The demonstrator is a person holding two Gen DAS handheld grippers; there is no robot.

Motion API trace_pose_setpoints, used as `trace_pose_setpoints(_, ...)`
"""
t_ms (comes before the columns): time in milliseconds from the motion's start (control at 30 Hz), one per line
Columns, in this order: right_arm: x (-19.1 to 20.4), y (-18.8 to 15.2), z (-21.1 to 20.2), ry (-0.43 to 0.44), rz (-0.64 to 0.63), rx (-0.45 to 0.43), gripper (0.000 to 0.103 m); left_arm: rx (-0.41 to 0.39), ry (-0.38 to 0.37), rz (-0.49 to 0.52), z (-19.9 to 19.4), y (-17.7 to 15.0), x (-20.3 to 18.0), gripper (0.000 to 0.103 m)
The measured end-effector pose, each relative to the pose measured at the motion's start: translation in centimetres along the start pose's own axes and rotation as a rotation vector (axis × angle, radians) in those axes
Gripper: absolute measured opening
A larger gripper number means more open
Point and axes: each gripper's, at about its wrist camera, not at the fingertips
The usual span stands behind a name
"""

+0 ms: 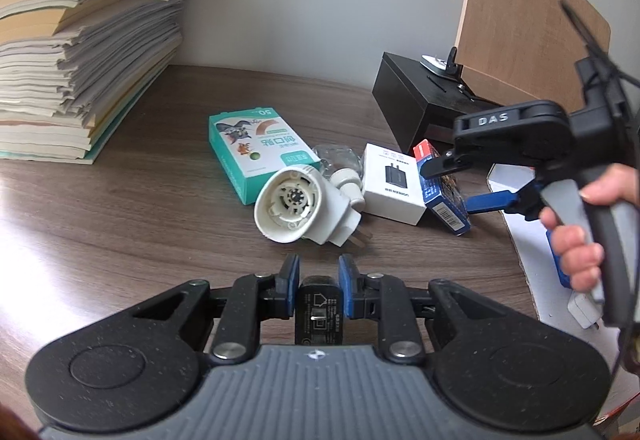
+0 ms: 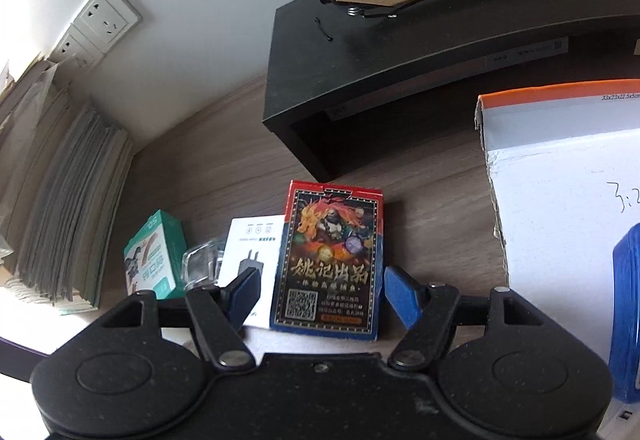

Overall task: Organize rigid objects
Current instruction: 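Grasp the black plug charger with the left gripper while the right grasps the red card box, then carry the black charger and red card box over the white box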

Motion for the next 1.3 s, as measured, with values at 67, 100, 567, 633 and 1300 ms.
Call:
trace_pose_setpoints(67, 0.3, 0.4, 0.9, -0.019, -0.010, 0.010, 0.084, -0.003, -0.001, -0.008, -0.2, 0.1, 0.2, 0.023)
trace_pose_setpoints(100, 0.5, 0.6, 1.2, -0.021, -0.024, -0.001, 0.083, -0.003, -0.001, -0.009, -0.2, 0.1, 0.2, 0.023)
trace_pose_setpoints(567, 2.3, -5.1, -4.5, -0.268, -0.314, -0.200, 0.072, -0.020, -0.023, 0.030, -0.5, 1.2, -3.0, 0.023)
trace_pose_setpoints(633, 1.7, -5.9, -6.1, -0.265, -0.316, -0.212, 0.072, -0.025, -0.038, 0.042, -0.6, 1.3, -4.2, 0.023)
trace_pose_setpoints(1300, -12.2, -11.7, -20.5, -0.380, -0.064, -0.349, 0.072, -0.036, -0.212, 0.224, -0.9, 1.8, -21.6, 0.023)
Point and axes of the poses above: each gripper's, at about its wrist camera, not at the fingertips, and z roughly the way its jaws point, x to its left, y to its top, and after that the axes turned 10 degrees about x, right-handed
